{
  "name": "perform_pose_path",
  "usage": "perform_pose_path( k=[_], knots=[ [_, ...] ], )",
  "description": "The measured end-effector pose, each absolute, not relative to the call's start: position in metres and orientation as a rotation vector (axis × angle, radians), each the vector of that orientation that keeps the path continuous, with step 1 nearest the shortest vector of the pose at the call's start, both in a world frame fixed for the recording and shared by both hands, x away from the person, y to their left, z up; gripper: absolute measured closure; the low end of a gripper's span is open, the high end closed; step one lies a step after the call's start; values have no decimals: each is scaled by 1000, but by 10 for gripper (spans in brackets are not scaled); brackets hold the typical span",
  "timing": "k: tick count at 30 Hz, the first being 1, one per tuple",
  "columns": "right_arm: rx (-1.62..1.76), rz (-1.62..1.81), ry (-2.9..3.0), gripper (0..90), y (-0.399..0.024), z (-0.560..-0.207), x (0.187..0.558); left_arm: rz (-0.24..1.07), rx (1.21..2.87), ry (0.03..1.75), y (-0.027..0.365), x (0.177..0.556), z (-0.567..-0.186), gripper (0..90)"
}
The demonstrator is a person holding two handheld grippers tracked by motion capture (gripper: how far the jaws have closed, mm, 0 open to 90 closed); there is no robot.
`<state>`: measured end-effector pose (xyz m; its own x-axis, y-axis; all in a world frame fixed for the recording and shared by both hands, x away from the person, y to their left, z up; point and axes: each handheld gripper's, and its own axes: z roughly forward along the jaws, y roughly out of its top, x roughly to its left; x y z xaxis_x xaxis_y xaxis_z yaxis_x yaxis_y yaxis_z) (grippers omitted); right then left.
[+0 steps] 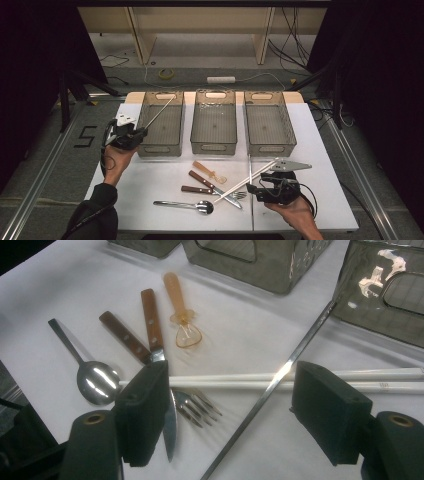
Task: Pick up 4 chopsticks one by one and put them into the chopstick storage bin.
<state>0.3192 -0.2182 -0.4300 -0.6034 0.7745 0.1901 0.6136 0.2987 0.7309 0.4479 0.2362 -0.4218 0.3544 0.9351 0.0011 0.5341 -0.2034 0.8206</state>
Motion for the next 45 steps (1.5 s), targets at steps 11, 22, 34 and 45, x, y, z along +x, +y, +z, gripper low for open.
perform_pose_path(
  k=[11, 22, 34, 45],
  knots=[
    [1286, 1178, 2366, 324, -219, -430, 320, 636, 1854, 1312, 232, 450, -424, 575],
    [1352, 1076, 2373, 363, -218, -433, 324, 523, 1811, 1189, 217, 427, -408, 248],
    [1492, 947, 2414, 523, -217, -448, 337, 489, 1826, 1057, 191, 393, -402, 158],
    [1548, 924, 2445, 608, -215, -458, 345, 457, 1791, 1014, 183, 366, -409, 154]
  ],
)
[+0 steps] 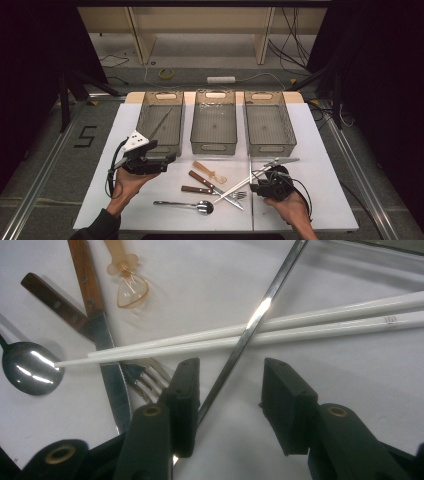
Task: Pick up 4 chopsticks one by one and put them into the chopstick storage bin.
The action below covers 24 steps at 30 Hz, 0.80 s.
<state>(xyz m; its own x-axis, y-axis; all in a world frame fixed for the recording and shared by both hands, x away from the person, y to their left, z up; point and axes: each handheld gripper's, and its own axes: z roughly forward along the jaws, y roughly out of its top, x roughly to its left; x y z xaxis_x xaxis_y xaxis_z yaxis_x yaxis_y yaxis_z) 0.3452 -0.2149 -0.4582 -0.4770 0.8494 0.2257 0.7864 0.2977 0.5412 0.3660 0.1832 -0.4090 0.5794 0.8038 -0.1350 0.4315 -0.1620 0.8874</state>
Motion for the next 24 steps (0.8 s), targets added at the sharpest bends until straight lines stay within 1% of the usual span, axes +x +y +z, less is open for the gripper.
perform_pose_path(
  k=[4, 13, 24],
  knots=[
    [1551, 914, 2451, 653, -213, -461, 347, 451, 1790, 1008, 181, 357, -413, 154],
    [1556, 880, 2473, 677, -208, -466, 350, 450, 1798, 962, 174, 340, -414, 154],
    [1544, 835, 2493, 718, -201, -470, 353, 449, 1814, 948, 171, 332, -418, 154]
  ],
)
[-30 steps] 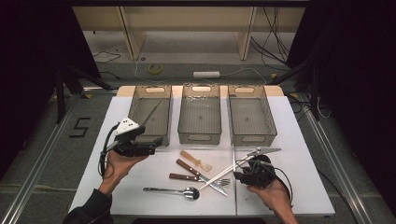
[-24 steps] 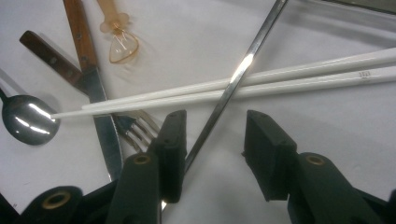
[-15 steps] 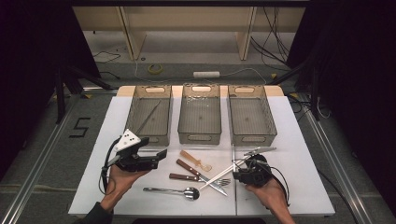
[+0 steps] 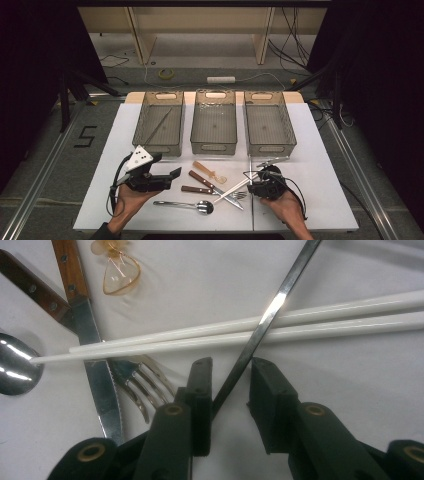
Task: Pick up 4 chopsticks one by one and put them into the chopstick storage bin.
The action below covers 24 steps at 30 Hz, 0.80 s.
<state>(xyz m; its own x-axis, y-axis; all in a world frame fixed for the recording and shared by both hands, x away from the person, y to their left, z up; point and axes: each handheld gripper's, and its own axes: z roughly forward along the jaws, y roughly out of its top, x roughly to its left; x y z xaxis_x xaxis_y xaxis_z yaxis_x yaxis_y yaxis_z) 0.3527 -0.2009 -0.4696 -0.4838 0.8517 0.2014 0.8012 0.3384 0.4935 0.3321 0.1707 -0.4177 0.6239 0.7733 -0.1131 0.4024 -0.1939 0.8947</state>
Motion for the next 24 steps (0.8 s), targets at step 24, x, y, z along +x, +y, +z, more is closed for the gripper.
perform_pose_path(
  k=[24],
  knots=[
    [1553, 825, 2474, 863, -206, -464, 356, 430, 1839, 915, 167, 329, -418, 154]
  ],
)
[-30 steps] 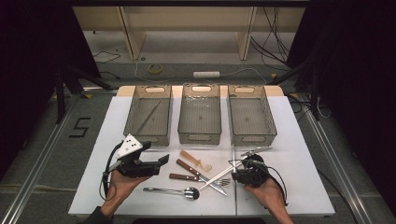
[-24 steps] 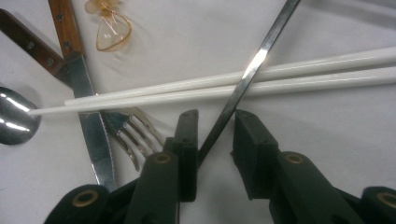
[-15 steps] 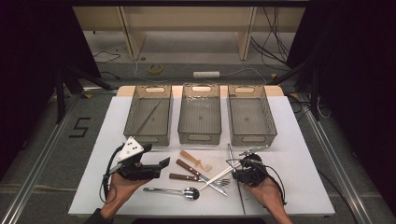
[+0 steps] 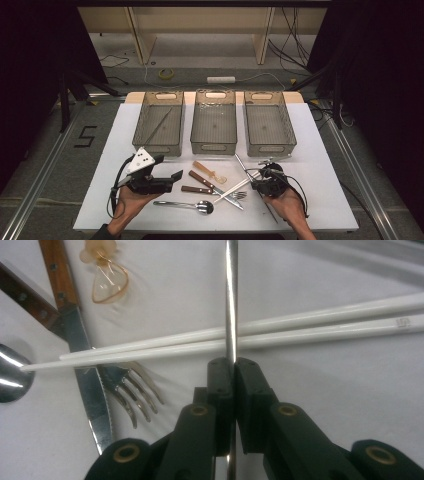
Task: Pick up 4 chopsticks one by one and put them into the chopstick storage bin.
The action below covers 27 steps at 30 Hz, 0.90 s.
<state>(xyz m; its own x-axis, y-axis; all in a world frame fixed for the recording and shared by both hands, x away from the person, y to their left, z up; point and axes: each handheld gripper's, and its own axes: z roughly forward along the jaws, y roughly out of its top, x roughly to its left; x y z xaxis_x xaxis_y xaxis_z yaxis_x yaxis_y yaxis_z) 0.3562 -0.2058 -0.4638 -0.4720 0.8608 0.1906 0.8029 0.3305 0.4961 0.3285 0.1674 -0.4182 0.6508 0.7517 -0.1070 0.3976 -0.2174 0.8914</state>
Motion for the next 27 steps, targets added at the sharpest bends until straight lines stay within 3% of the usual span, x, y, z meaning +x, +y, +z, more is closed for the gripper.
perform_pose_path(
  k=[27],
  knots=[
    [938, 829, 2698, 865, -171, -432, 337, 351, 1978, 770, 143, 336, -428, 154]
  ],
)
